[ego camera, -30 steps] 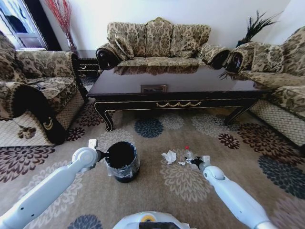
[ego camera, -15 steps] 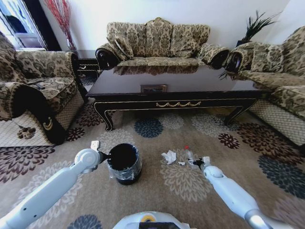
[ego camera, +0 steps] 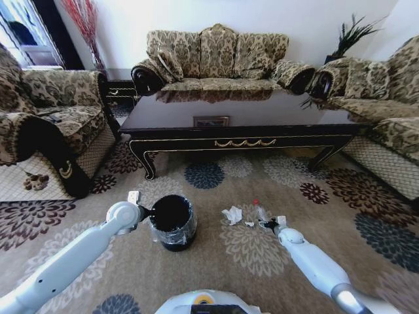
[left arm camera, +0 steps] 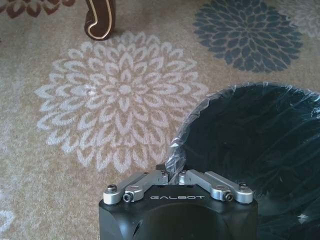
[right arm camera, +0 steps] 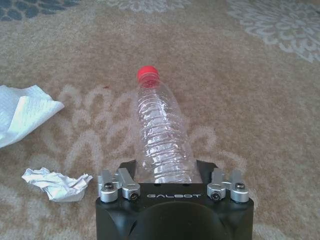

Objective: Move to the front of the table and pick up the trash from the floor, then place it into the trash bin.

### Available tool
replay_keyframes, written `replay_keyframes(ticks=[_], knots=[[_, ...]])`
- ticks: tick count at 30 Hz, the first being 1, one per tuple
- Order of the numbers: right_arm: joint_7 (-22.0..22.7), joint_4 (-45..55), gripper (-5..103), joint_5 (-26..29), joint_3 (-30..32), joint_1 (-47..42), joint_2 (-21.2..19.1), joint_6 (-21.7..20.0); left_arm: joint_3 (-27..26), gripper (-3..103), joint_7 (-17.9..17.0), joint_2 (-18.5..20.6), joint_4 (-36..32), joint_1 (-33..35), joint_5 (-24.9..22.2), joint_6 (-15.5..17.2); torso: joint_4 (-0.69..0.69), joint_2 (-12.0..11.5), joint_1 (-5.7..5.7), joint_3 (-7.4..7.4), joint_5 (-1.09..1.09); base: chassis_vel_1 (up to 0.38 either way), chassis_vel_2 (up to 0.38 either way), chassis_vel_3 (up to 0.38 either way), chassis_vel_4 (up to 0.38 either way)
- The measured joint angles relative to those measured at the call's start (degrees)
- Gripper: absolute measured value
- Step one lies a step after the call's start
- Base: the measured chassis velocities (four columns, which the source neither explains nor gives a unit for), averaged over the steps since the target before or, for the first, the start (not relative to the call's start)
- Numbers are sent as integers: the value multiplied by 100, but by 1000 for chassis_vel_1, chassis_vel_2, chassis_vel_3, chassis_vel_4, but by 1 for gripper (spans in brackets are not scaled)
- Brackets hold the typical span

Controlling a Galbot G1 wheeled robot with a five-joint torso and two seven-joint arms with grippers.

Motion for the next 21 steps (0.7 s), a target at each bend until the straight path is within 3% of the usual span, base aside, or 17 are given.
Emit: replay_keyframes(ticks=[1, 3, 5, 7, 9, 11, 14, 17, 19, 21], knots=[[0, 0, 70, 0, 0, 0, 0, 0, 0, 4, 0, 0, 0, 0, 0, 0, 0, 0, 0, 0, 0, 0, 0, 0, 0], [0, 40, 59, 0, 20, -41, -17, 1, 42, 4, -1, -4, 0, -50, -4, 0, 0, 0, 0, 0, 0, 0, 0, 0, 0], [0, 46, 59, 0, 24, -48, -19, 1, 52, 4, -1, -5, 0, -58, -4, 0, 0, 0, 0, 0, 0, 0, 0, 0, 0], [3, 143, 42, 3, 100, -134, -41, 3, 150, 4, -2, -16, -1, -140, -13, 0, 0, 0, 0, 0, 0, 0, 0, 0, 0], [10, 213, 42, 11, 142, -184, -57, 0, 207, 4, -13, -22, -6, -195, -36, 0, 1, 0, 0, 0, 0, 0, 0, 0, 0], [29, 478, 36, 43, 279, -339, -123, -7, 433, 4, -52, -59, 4, -423, -115, 0, 2, 0, 0, 0, 3, 0, 0, 0, 0], [85, 1080, 30, 109, 564, -622, -250, -26, 860, 4, -87, -149, 117, -813, -164, -1, 0, 0, 0, 0, 2, 0, 0, 0, 0], [214, 2369, 25, 264, 1202, -1181, -467, -123, 1608, 4, -174, -445, 349, -1478, -294, 0, 0, 0, 0, 0, -1, 0, 0, 0, 0], [240, 2545, 24, 293, 1289, -1256, -489, -145, 1665, 4, -186, -477, 363, -1532, -311, 0, -1, 0, 0, 0, -1, 0, 0, 0, 0], [466, 3730, 24, 606, 1824, -1796, -614, -281, 2182, 4, -259, -793, 541, -2064, -439, 0, -2, 0, 0, 0, 0, 0, 0, 0, 0]])
